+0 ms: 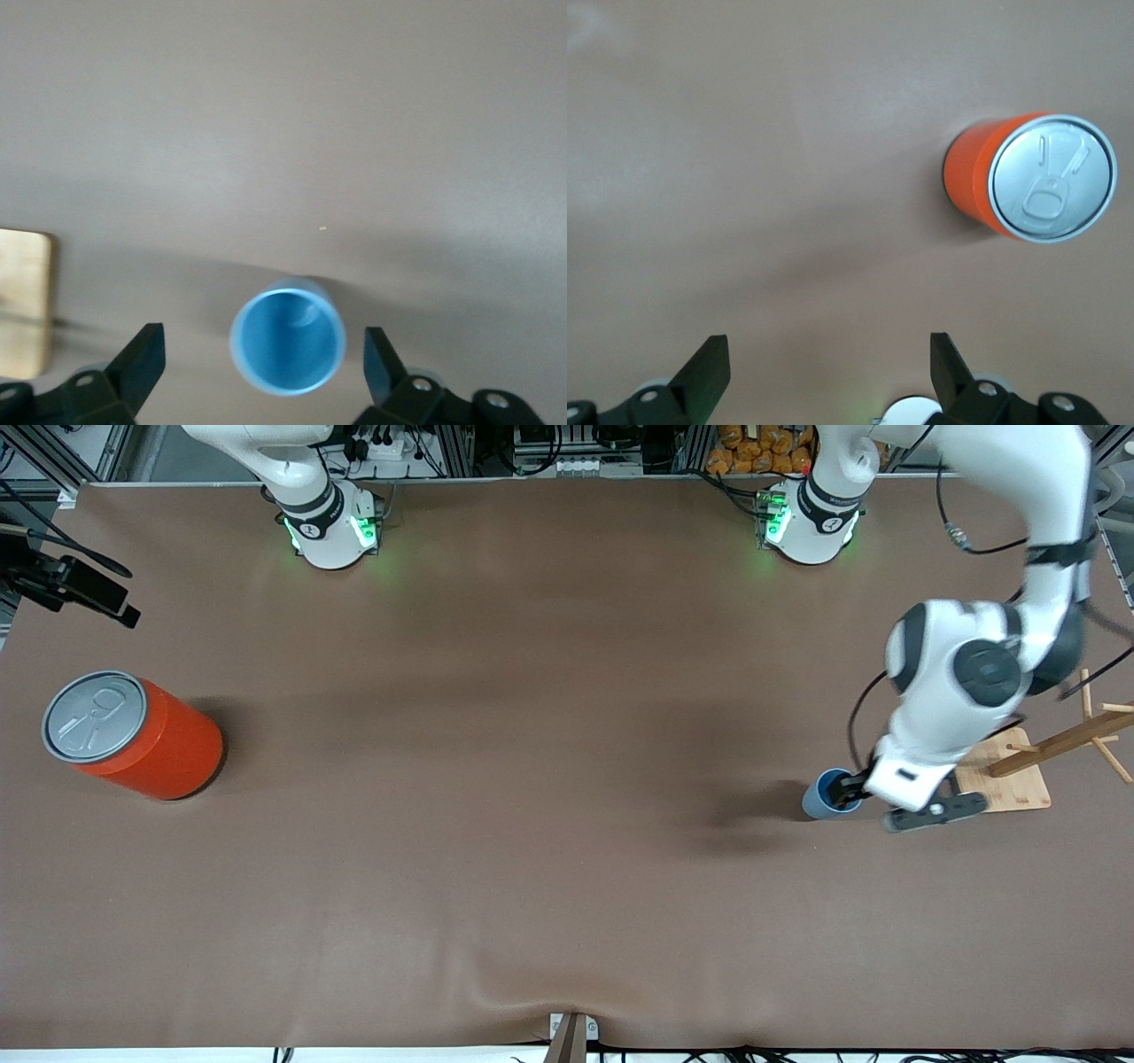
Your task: Flip cup
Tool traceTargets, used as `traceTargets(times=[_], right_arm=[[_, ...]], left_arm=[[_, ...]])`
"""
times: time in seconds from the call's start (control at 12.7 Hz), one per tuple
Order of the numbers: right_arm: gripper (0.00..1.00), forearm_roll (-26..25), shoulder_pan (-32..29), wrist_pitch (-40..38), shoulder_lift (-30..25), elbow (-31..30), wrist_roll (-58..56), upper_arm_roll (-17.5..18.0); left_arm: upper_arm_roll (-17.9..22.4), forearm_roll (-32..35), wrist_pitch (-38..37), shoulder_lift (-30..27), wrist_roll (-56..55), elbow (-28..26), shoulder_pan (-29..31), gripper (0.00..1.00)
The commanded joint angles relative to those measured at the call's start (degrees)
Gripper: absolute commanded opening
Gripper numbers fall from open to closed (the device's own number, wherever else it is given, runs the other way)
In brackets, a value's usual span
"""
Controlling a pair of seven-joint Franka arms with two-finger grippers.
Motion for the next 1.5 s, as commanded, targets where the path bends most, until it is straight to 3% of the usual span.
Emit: traceTargets(times=[0.0,0.24,0.55,0.79,0.87,1.1,1.42], right_arm=[[1.0,-0.69,-0.5,-0.73,0.65,1.21,-7.52,0.01],[1.0,-0.69,-0.5,-0.81,0.65,1.13,-7.53,0.01],[1.0,-0.69,-0.5,-1.16,0.65,0.87,-7.53,-0.07],[1.0,-0.6,-0.68,-1.16,0.65,0.77,-7.53,-0.07],[1.0,-0.6,-0.76,-1.25,0.65,0.77,-7.53,-0.07],[1.0,-0.6,-0.77,-1.16,0.65,0.77,-7.53,-0.07],[1.0,-0.6,-0.77,-1.16,0.65,0.77,-7.53,-0.07]], left_arm=[[-0.57,0.88,-5.88,-6.32,8.17,-0.94,3.49,1.0],[-0.48,0.88,-12.65,-10.63,11.88,0.9,3.76,1.0],[-1.7,0.19,-25.57,-12.23,16.44,8.88,4.98,1.0],[-14.15,0.09,-30.94,-11.96,16.11,14.78,14.63,1.0],[-15.41,0.09,-33.65,-11.96,16.11,16.79,15.27,1.0],[-15.6,-1.22,-41.92,-11.96,15.93,22.95,15.36,1.0],[-15.68,-1.49,-46.41,-12.23,16.37,25.08,15.71,1.0]])
